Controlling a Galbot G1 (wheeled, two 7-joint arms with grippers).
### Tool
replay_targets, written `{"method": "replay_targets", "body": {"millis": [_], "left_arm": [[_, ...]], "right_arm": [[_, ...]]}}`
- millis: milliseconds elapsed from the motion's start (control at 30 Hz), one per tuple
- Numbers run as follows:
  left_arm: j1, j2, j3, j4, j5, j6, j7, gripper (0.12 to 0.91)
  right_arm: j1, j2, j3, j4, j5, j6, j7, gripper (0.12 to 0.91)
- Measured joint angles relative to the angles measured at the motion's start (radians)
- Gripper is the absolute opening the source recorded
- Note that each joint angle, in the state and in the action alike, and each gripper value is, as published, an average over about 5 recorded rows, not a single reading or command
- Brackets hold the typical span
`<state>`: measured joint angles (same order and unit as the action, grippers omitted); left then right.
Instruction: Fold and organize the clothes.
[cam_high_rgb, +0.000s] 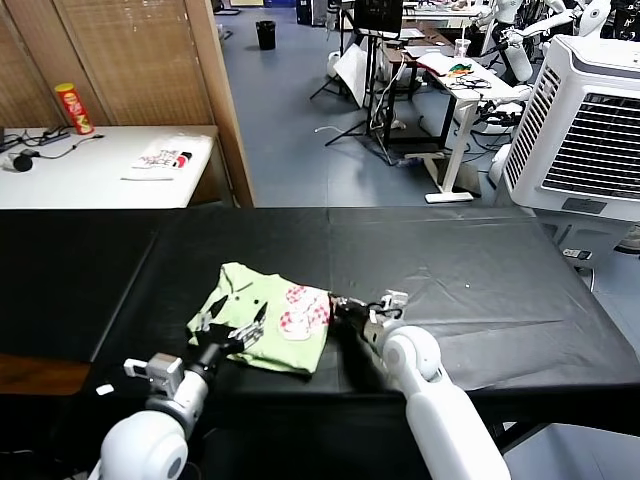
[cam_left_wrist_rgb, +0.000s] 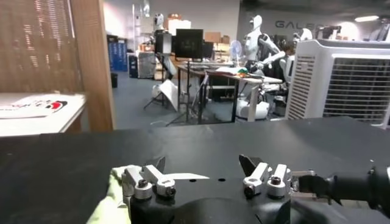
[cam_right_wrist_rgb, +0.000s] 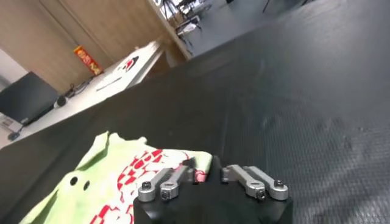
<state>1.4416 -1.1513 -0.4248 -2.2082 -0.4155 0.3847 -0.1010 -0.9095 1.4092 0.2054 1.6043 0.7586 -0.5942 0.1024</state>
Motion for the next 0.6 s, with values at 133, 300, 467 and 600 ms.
{"method": "replay_targets", "body": {"millis": [133, 300, 467, 600], "left_arm": [[0.005, -0.008, -0.004, 0.002, 0.006, -0.003, 0.0, 0.798], [0.011, -0.014, -0.016, 0.016, 0.019, -0.013, 0.001, 0.798], [0.029, -0.009, -0.027, 0.031, 0.027, -0.03, -0.002, 0.798], [0.042, 0.002, -0.026, 0.049, 0.022, -0.054, -0.038, 0.798]], "right_arm": [[0.033, -0.013, -0.002, -0.029, -0.064, 0.032, -0.044, 0.122], [0.083, -0.044, -0.01, -0.078, -0.168, 0.071, -0.115, 0.123], [0.081, -0.089, -0.001, -0.062, -0.225, 0.061, -0.144, 0.261], [0.004, -0.141, 0.028, 0.041, -0.286, 0.088, -0.127, 0.478]]}}
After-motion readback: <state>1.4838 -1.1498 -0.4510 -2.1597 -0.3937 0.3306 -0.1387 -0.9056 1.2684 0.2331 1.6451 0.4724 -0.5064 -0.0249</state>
